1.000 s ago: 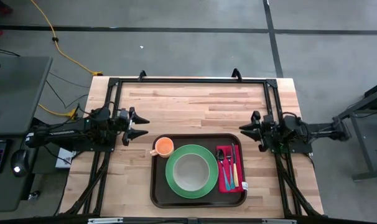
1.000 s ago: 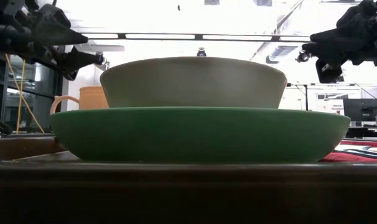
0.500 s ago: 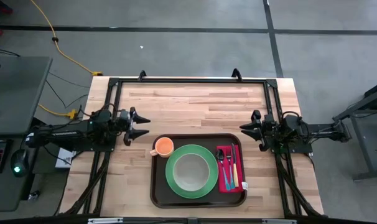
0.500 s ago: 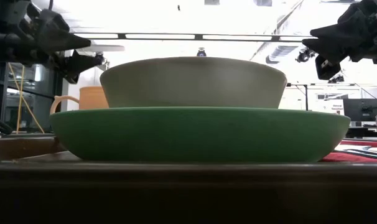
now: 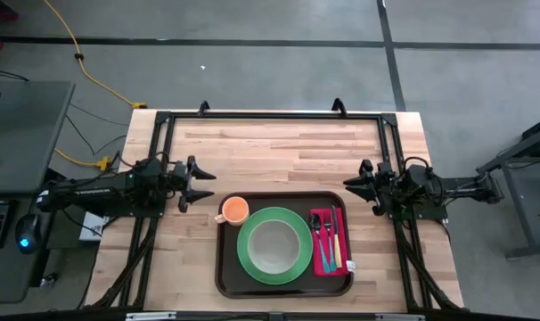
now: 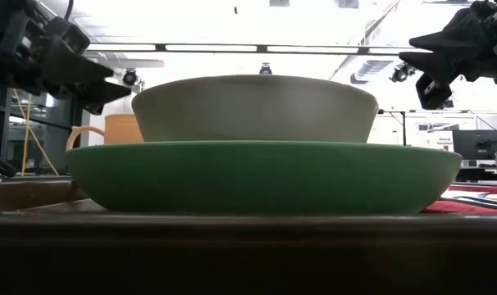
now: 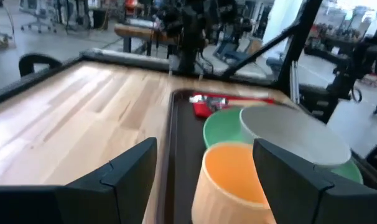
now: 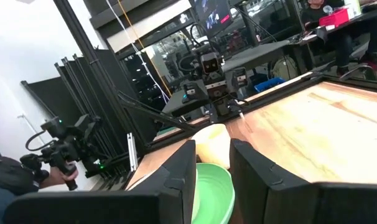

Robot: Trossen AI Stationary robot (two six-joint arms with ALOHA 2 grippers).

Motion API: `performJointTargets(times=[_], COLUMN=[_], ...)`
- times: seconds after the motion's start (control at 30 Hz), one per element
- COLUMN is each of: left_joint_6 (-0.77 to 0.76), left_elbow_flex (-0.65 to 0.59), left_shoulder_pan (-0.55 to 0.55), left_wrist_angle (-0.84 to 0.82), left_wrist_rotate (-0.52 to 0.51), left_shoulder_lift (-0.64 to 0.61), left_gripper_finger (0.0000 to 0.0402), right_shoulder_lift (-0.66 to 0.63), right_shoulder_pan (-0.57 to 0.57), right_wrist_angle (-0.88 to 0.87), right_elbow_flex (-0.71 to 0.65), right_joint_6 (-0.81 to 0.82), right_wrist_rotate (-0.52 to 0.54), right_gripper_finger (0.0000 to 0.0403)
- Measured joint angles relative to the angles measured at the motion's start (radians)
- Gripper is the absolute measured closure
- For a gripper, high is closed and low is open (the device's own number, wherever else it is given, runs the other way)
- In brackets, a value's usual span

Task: Set up tray
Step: Return to Home Position

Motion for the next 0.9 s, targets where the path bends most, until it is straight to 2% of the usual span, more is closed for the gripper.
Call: performJointTargets(times=[0.3,0.73,0.9], left_joint_6=[0.034,-0.021,-0.024], left_elbow_flex=[-0.005,0.009,0.009], left_shoulder_pan=[0.000,0.000,0.000], left_wrist_angle=[0.009,0.027,-0.002], left_wrist_rotate=[0.032,-0.165,-0.174], left_shoulder_lift=[-0.004,-0.004,-0.003], left_gripper_finger=[0.0108,0.0108,0.0108], right_shoulder_lift=[0.000,0.000,0.000], right_shoulder_pan=[0.000,0.000,0.000], right_wrist_angle=[0.000,0.000,0.000], right_elbow_flex=[0.000,0.000,0.000], right_joint_6=[0.000,0.000,0.000], right_wrist_rotate=[0.000,0.000,0.000], right_gripper_finger=[0.0327,0.0327,0.0327])
